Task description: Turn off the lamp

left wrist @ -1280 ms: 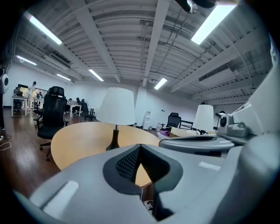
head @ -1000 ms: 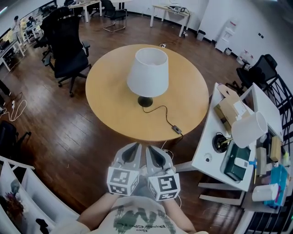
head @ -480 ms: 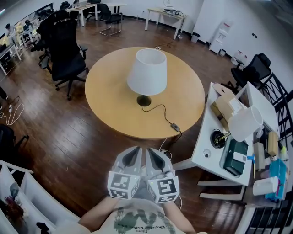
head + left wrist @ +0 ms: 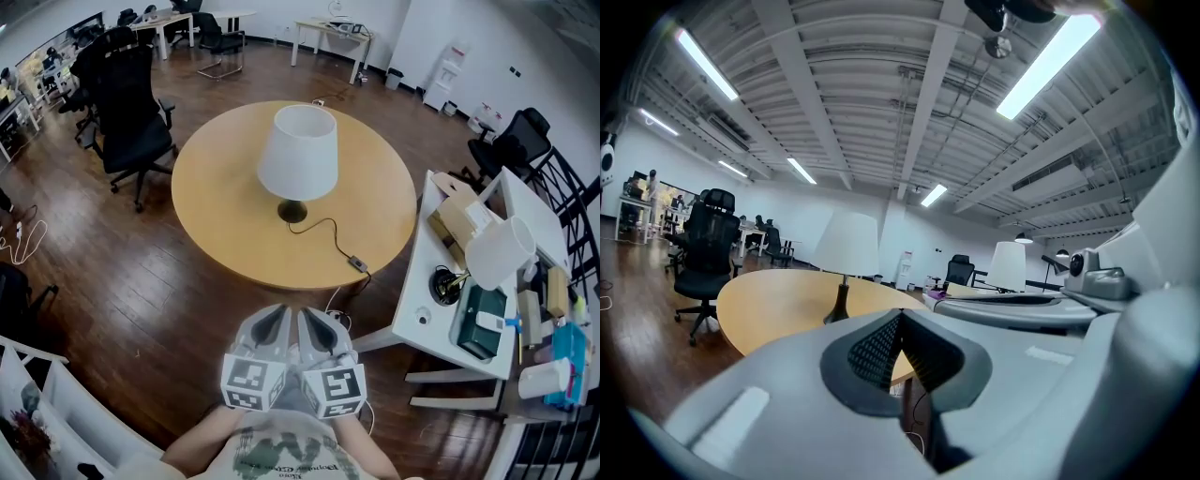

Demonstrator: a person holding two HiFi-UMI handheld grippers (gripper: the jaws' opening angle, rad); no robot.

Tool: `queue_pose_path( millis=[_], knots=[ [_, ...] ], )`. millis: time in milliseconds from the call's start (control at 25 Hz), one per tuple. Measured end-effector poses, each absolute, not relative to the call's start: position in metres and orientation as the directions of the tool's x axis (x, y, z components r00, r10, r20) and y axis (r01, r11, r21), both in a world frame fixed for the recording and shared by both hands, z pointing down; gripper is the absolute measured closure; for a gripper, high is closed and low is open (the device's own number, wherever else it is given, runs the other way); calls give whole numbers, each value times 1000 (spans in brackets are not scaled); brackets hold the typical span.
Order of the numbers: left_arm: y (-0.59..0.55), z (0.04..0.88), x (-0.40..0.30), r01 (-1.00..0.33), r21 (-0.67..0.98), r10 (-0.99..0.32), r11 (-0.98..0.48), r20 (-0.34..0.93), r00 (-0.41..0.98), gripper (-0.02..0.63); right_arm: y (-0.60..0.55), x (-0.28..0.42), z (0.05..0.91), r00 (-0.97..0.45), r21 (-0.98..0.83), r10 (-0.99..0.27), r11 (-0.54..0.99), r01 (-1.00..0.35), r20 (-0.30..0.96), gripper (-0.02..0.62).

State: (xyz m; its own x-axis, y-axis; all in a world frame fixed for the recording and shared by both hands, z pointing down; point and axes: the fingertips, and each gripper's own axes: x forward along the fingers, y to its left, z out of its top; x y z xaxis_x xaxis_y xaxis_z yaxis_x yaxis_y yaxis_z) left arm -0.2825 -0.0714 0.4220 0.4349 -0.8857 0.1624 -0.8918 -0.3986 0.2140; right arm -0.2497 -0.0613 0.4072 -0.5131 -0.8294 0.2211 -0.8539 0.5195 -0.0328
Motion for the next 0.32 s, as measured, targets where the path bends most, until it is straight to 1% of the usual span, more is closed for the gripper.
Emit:
queue_pose_path(
  millis=[320],
  knots=[
    [-76,426,-282,-888,220,-881,-404,167,442,604,-66,-251,409,-513,-35,-829,519,-854,224,595]
  ],
)
